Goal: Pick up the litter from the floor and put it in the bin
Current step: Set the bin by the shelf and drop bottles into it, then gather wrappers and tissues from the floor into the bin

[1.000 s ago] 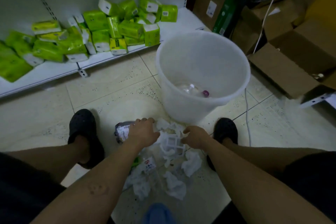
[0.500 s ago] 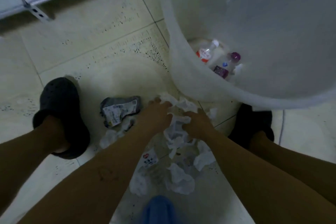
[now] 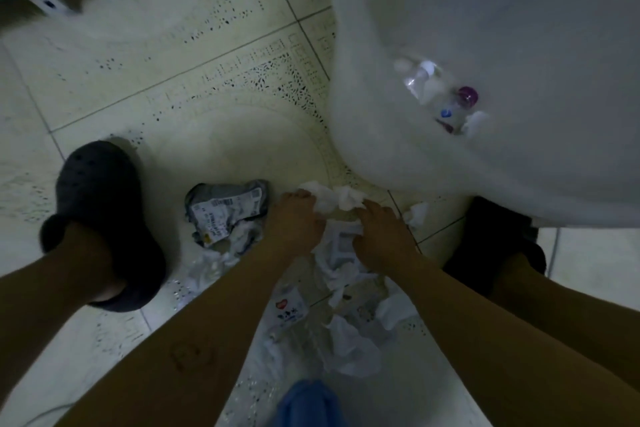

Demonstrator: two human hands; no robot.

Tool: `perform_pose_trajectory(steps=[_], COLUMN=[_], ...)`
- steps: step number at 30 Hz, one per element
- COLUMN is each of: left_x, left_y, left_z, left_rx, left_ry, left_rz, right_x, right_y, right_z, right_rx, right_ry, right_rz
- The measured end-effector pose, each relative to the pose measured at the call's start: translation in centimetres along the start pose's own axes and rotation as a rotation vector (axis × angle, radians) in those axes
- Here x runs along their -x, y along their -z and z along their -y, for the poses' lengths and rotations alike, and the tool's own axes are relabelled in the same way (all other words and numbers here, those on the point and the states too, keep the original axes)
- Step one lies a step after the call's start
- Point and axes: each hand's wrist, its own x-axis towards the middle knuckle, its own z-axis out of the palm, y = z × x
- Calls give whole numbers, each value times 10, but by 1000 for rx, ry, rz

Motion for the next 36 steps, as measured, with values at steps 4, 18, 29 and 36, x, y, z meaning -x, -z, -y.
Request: perform_pose_trajectory(steps=[4, 18, 29, 36], left_x=[19, 148, 239, 239], left_y=[23, 156, 231, 257], left_z=[-9, -68, -121, -157], left_rx=[131, -41, 236, 422], left_ry=[27, -40, -174, -210], left_rz=[-29, -105, -465, -597], right_x=[19, 143, 232, 237], right_y=[14, 154, 256, 288], right_z=[12, 44, 68, 43], right_rx=[34, -134, -127, -393], right_ry=[13, 89, 267, 184], right_rz=[0, -40, -396, -560])
